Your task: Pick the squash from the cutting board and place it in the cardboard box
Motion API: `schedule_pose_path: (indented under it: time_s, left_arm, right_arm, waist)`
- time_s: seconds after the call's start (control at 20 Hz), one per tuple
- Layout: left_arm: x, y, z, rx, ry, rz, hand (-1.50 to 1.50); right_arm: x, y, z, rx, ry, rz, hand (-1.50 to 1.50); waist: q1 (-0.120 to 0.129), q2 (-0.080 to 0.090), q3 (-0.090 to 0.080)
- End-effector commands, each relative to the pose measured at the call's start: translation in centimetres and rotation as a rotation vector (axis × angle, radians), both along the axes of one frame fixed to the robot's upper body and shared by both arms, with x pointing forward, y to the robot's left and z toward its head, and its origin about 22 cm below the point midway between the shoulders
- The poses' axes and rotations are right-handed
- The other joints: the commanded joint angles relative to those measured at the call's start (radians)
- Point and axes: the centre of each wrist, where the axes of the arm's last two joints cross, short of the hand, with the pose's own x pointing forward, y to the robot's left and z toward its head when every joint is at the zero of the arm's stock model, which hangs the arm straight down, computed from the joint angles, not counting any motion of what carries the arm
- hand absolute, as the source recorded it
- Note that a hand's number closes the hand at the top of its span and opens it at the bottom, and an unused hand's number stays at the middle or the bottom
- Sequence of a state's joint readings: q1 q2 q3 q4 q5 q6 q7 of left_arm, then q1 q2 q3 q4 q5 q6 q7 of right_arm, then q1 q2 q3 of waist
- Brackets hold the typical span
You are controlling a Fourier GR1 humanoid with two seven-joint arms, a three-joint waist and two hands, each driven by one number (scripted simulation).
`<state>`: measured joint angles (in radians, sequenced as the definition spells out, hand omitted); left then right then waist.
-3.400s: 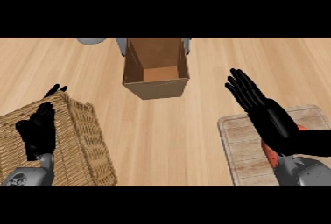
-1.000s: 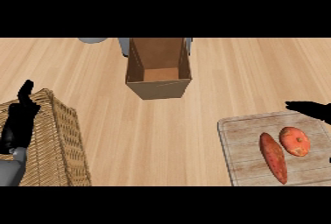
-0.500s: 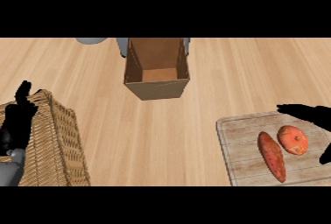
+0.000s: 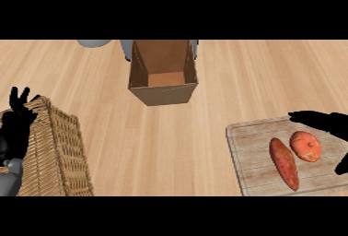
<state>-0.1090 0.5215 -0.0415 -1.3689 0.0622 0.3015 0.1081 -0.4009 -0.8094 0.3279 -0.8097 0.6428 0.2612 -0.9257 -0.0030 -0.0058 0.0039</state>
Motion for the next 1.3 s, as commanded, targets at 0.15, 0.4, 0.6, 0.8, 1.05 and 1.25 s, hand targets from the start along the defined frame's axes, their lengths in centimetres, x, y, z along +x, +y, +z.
schedule_pose_path:
  time_s: [0.15,0.4,0.6,0.8,1.05,1.25]
  left_arm:
    - [-0.9,-0.1,-1.8,0.104,0.046,-0.019,0.0]
    - [-0.6,1.8,-2.1,0.083,0.044,-0.027,0.0]
    - [0.3,-0.2,-0.8,0.073,0.04,-0.028,0.0]
    - [-2.3,1.5,-2.5,0.093,0.051,-0.043,0.0]
    - [0.5,3.2,0.6,0.091,0.032,-0.026,0.0]
    - [-0.5,2.0,-1.2,0.104,0.037,-0.027,0.0]
  right_arm:
    - [-1.4,0.6,-0.2,-0.064,0.076,0.033,-1.5]
    - [-0.9,2.8,-1.0,-0.098,0.098,-0.019,-1.5]
    - [-0.8,2.0,-3.9,-0.117,0.096,-0.043,-1.5]
    - [-0.6,4.6,-4.4,-0.071,-0.104,-0.056,1.5]
    - [0.1,4.7,-4.9,-0.046,-0.219,-0.096,1.5]
    - [0.9,7.7,-4.6,-0.047,-0.286,-0.277,1.5]
  waist:
    - [0.0,0.005,-0.004]
    - [0.001,0.005,-0.005]
    - [0.011,0.008,-0.003]
    - [0.011,0.006,-0.004]
    - [0.007,0.007,-0.004]
    - [-0.005,0.002,-0.005]
